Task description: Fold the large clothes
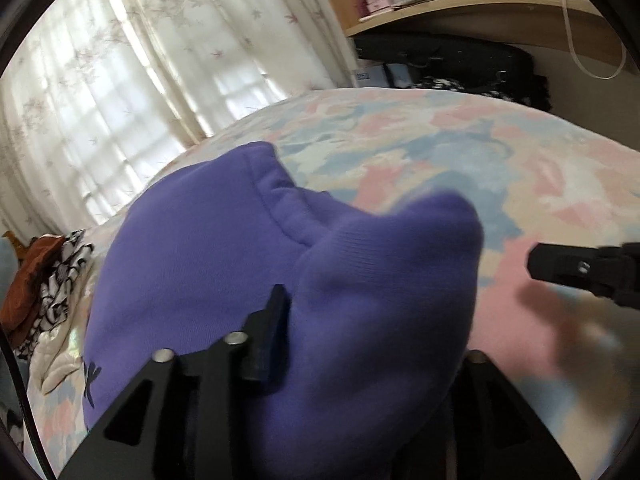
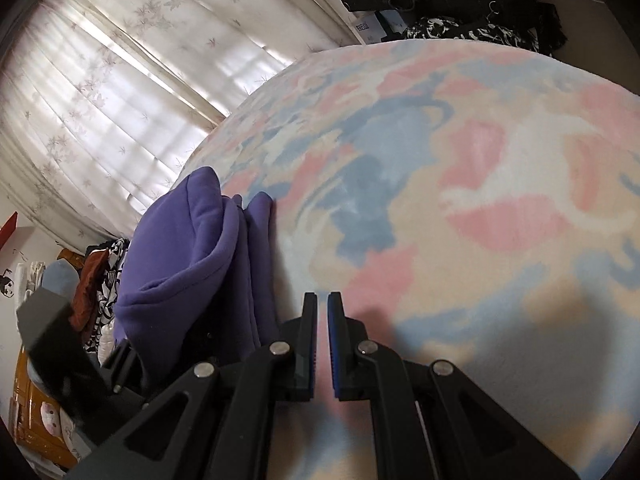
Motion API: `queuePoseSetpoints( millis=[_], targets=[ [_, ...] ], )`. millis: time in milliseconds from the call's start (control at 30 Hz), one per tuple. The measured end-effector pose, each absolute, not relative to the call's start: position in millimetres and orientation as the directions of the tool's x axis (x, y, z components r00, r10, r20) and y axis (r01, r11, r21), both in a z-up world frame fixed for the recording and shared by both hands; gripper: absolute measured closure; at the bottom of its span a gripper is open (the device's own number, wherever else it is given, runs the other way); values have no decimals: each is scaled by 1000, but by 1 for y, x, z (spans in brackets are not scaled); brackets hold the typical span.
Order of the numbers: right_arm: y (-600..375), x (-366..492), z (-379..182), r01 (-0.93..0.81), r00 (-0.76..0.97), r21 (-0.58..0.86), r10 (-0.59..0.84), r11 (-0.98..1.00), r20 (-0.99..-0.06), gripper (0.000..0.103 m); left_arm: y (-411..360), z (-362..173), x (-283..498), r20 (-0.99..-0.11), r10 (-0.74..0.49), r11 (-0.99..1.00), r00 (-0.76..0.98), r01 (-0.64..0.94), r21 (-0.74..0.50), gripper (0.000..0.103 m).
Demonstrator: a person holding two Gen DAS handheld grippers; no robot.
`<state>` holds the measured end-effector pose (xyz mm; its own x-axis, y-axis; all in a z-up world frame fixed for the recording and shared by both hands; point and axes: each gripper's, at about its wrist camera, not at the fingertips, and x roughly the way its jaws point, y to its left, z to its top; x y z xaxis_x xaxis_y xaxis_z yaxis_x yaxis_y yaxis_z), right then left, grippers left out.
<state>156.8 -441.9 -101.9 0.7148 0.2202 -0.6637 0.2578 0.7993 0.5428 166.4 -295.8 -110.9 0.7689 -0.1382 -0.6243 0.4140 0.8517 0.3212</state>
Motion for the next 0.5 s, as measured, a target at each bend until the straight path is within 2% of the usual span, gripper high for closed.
queuePoseSetpoints(
  millis=[67, 233, 500],
  targets=[
    [-441, 155, -97, 253, 722, 539, 213, 804, -658, 97, -295, -110, 167, -645, -180, 836, 742, 461, 298, 41],
    [-436, 150, -86, 234, 733, 514, 198, 825, -651, 97, -292, -102, 161, -650, -242, 814, 720, 516, 268, 23],
    [-430, 142, -74, 206, 721, 492, 209, 846, -661, 95, -282, -63, 153, -717, -363, 791, 595, 604, 100, 21]
  ],
)
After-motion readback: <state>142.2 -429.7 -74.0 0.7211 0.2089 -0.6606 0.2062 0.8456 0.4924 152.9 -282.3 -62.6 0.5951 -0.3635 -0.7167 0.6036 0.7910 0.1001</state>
